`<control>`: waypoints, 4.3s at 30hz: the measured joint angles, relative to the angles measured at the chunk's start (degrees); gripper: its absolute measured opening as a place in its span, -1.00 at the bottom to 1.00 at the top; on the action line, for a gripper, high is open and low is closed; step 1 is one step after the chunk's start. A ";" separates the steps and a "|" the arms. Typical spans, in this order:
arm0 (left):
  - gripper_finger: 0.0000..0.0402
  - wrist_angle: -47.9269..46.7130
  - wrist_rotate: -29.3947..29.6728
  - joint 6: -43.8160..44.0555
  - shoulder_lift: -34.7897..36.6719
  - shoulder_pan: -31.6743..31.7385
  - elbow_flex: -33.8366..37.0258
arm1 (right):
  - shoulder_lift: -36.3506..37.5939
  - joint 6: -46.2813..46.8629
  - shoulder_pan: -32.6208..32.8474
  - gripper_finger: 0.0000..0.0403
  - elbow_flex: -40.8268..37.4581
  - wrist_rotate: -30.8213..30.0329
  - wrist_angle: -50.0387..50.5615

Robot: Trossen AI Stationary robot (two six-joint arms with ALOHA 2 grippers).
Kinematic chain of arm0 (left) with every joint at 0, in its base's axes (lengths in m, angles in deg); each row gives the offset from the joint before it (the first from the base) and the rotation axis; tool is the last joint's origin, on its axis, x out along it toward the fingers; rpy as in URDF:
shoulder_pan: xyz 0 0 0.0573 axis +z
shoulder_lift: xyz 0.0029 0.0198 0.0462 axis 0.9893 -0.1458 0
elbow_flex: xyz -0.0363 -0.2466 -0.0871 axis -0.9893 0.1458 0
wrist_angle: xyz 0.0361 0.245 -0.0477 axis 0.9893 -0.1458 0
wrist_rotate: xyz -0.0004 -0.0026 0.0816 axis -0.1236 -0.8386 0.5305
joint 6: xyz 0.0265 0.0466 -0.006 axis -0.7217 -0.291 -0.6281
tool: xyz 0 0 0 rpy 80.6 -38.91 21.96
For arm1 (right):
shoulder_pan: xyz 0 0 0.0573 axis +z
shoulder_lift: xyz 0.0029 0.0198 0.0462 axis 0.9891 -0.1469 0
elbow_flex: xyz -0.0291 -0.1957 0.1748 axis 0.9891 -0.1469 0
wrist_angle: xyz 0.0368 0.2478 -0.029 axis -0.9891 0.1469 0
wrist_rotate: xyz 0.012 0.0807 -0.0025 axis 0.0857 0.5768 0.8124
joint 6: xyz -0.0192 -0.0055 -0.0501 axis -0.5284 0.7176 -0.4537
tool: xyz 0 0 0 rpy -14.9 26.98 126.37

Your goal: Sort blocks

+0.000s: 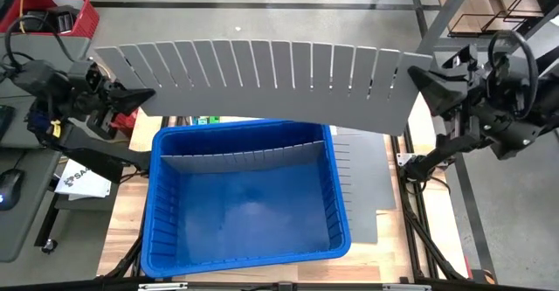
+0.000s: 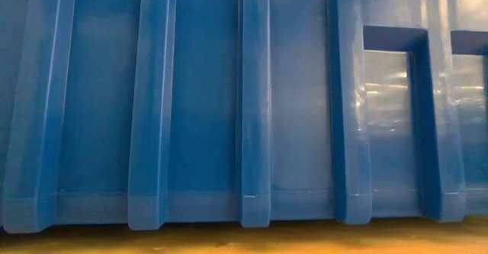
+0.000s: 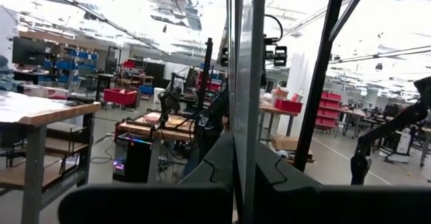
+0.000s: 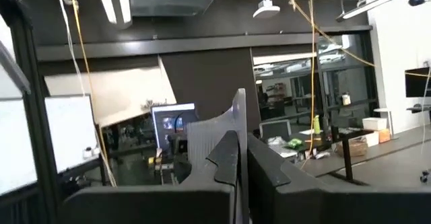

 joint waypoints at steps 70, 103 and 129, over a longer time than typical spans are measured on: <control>-1.00 -2.38 -2.07 7.46 0.91 0.00 -15.38 | 1.96 27.89 -18.93 -0.44 -0.02 28.58 32.27; -0.95 -14.13 -1.71 14.11 -2.19 0.00 -15.55 | -1.01 26.46 -23.78 -0.99 0.00 43.82 41.34; -0.99 -45.21 -14.98 27.59 -7.12 0.07 -15.30 | -2.62 39.39 -18.47 -1.00 -0.02 49.43 64.03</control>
